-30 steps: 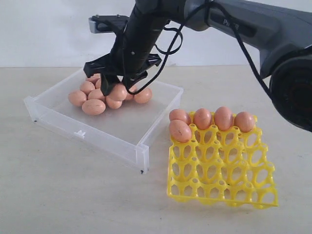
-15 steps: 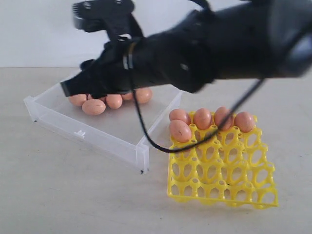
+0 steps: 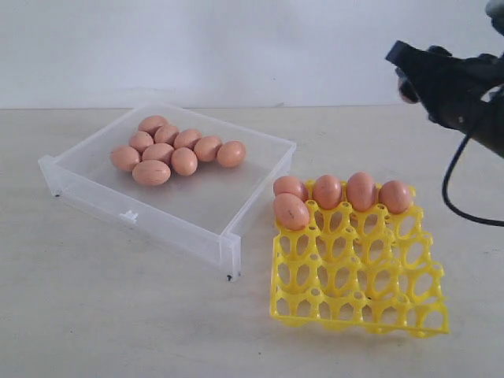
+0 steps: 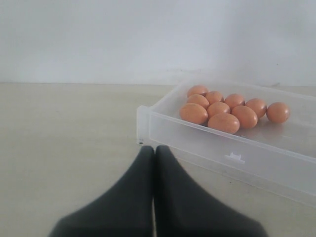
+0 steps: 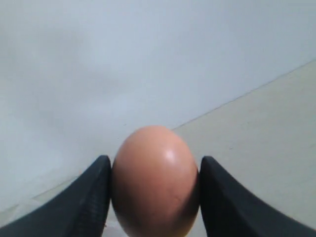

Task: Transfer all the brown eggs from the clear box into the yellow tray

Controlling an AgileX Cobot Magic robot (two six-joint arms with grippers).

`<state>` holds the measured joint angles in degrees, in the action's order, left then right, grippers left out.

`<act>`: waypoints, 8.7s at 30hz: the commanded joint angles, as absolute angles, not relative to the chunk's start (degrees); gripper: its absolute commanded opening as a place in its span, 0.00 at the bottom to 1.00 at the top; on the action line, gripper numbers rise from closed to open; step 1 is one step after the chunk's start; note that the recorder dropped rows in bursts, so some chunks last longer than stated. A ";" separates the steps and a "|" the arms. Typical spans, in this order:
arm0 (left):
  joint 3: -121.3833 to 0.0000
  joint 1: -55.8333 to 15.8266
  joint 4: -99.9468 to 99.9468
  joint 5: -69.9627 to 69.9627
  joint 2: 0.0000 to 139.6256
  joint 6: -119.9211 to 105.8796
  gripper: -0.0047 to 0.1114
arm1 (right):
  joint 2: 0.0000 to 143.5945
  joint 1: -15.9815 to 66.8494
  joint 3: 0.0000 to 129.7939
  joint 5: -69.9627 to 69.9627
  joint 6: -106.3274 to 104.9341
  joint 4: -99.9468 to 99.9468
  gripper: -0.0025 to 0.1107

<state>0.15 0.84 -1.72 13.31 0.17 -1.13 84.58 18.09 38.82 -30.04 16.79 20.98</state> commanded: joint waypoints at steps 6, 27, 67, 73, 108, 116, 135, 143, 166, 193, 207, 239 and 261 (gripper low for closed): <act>0.00 0.59 -2.03 13.31 0.00 -1.16 0.00 | 86.22 9.33 38.50 -34.16 54.53 -70.10 0.02; 0.00 0.59 -2.03 13.31 0.00 -1.16 0.00 | 101.65 9.24 44.93 -35.18 52.26 -75.38 0.02; 0.00 0.59 -2.03 13.31 0.00 -1.16 0.00 | 105.27 9.24 47.64 -37.51 55.22 -76.98 0.52; 0.00 0.59 -2.03 13.31 0.00 -1.16 0.00 | 105.27 9.24 47.64 -37.51 57.37 -76.86 0.51; 0.00 0.59 -2.03 13.31 0.00 -1.16 0.00 | 111.71 42.27 90.95 32.67 29.10 -29.29 0.02; 0.00 0.59 -2.03 13.31 0.00 -1.16 0.00 | 124.95 41.85 109.98 56.84 -8.69 8.43 0.02; 0.00 0.59 -2.03 13.31 0.00 -1.16 0.00 | 144.19 38.08 136.05 69.22 2.89 17.70 0.02; 0.00 0.59 -2.03 13.31 0.00 -1.16 0.00 | 141.82 38.49 136.05 54.36 2.89 18.45 0.02; 0.00 0.59 -2.03 13.31 0.00 -1.16 0.00 | 151.19 37.68 136.05 29.35 -1.63 15.52 0.50; 0.00 0.59 -2.03 13.31 0.00 -1.16 0.00 | 147.39 37.68 135.94 52.08 -14.82 -3.76 0.50; 0.00 0.59 -2.03 13.31 0.00 -1.16 0.00 | 148.58 37.79 135.94 41.21 -17.51 -3.22 0.50; 0.00 0.59 -2.03 13.31 0.00 -1.16 0.00 | 148.29 37.79 136.07 55.32 -14.99 10.97 0.02; 0.00 0.59 -2.03 13.31 0.00 -1.16 0.00 | 146.17 37.79 136.07 62.96 -23.14 14.91 0.64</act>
<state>0.15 0.84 -1.72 13.31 0.17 -1.13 147.42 37.86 135.96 63.20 -21.93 14.58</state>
